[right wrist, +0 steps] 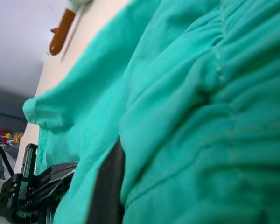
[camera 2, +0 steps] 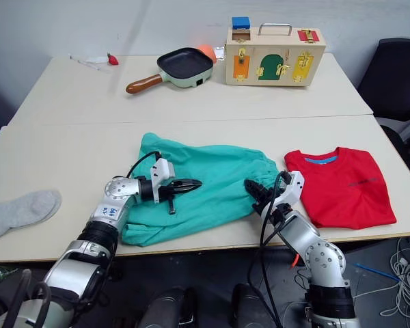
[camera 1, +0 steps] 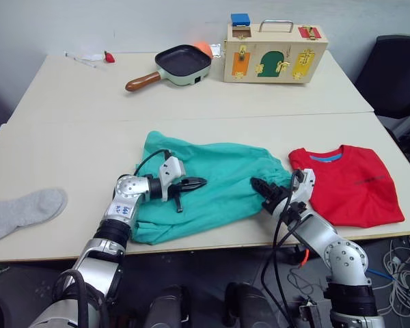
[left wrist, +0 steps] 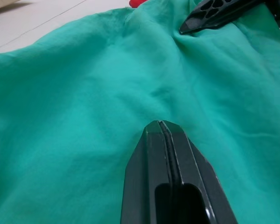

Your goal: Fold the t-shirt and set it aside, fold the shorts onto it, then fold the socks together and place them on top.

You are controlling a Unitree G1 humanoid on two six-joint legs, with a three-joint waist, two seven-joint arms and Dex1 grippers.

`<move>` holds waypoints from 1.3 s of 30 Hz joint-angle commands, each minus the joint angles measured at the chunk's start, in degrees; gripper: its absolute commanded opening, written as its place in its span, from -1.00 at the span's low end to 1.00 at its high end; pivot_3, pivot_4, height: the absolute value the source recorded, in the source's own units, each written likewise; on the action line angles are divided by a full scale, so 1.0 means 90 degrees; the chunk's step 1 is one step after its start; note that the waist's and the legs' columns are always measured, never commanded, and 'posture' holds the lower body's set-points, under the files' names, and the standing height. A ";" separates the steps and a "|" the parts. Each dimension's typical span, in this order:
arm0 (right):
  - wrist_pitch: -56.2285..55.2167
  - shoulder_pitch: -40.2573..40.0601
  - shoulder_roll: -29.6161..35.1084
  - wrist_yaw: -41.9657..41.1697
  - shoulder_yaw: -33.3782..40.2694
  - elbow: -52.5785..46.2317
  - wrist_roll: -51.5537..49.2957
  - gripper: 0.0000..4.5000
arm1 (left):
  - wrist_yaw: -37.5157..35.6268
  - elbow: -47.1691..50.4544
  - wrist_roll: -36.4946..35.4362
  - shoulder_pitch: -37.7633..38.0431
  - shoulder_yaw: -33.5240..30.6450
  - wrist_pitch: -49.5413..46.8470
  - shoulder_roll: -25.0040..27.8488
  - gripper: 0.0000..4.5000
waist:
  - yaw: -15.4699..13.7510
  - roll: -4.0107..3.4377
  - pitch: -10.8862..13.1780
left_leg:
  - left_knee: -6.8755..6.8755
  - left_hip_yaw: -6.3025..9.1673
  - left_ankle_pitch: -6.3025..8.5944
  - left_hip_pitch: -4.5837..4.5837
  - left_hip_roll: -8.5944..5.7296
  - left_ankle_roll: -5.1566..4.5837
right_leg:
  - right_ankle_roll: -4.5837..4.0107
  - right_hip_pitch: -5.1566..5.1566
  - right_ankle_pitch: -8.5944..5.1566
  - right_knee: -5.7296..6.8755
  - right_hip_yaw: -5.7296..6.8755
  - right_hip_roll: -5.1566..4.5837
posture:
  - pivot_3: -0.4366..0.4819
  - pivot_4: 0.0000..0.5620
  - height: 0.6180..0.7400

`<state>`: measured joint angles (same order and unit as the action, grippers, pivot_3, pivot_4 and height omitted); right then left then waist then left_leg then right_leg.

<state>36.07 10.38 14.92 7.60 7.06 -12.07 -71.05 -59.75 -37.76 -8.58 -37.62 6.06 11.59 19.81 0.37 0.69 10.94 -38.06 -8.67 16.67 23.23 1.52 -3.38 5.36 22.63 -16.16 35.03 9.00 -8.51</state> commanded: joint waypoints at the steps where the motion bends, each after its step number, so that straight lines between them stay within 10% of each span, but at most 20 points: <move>1: -0.0336 -0.0170 0.0100 -0.0362 0.0269 -0.0118 0.0676 -0.98 | -0.0071 0.0990 -0.0411 0.0449 -0.0251 -0.0855 0.0259 -1.00 | 0.0000 -0.0001 0.0001 | 0.0000 0.0000 0.0001 0.0001 0.0000 0.0002 | 0.0000 0.0001 0.0000 0.0000 0.0000 0.0000 | -0.05 -0.47 1.00; 9: -0.1257 -0.0092 0.0868 -0.1680 0.0348 -0.0802 0.2454 -0.98 | 0.0604 0.3274 -0.0761 0.1621 -0.0643 -0.2315 0.0689 -1.00 | -0.0021 -0.0033 0.0020 | 0.0001 0.0002 0.0006 0.0022 -0.0013 -0.0003 | 0.0010 0.0007 0.0004 0.0004 0.0002 -0.0002 | -0.05 -0.47 1.00; 18: -0.0906 0.1456 0.1949 -0.3555 -0.2062 -0.1326 0.4708 -0.98 | 0.0934 0.3326 -0.0577 0.1661 -0.0460 -0.2396 0.0532 -1.00 | -0.0006 -0.0048 0.0029 | 0.0004 0.0000 -0.0001 0.0014 0.0011 0.0032 | -0.0016 0.0025 -0.0011 0.0010 0.0006 0.0010 | -0.05 -0.47 1.00; 34: 0.0122 0.2545 0.0500 -0.4518 -0.3437 0.0059 0.5696 -0.98 | 0.0814 0.4130 -0.1225 0.2465 -0.1388 -0.2912 0.1501 -1.00 | 0.0086 -0.0046 0.0028 | 0.0000 -0.0024 -0.0010 0.0050 0.0007 0.0037 | -0.0020 0.0089 -0.0013 0.0072 0.0004 0.0010 | -0.05 -0.47 1.00; 39: -0.0311 0.2513 0.0769 -0.6025 -0.3047 -0.0179 0.5024 -0.20 | 0.0405 0.4225 -0.1816 0.2588 -0.1978 -0.3164 0.1967 -1.00 | 0.0137 -0.0046 0.0029 | 0.0000 -0.0024 -0.0009 0.0055 0.0004 0.0034 | -0.0020 0.0090 -0.0013 0.0069 0.0006 0.0010 | -0.05 -0.47 1.00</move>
<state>35.61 32.90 20.65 -41.51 -22.36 -10.83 -22.97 -54.87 -2.21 -22.65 -14.85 -9.51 -16.57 36.63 1.61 0.28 11.20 -38.05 -8.89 16.59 23.72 1.56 -3.08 5.18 23.44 -16.28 35.65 9.06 -8.41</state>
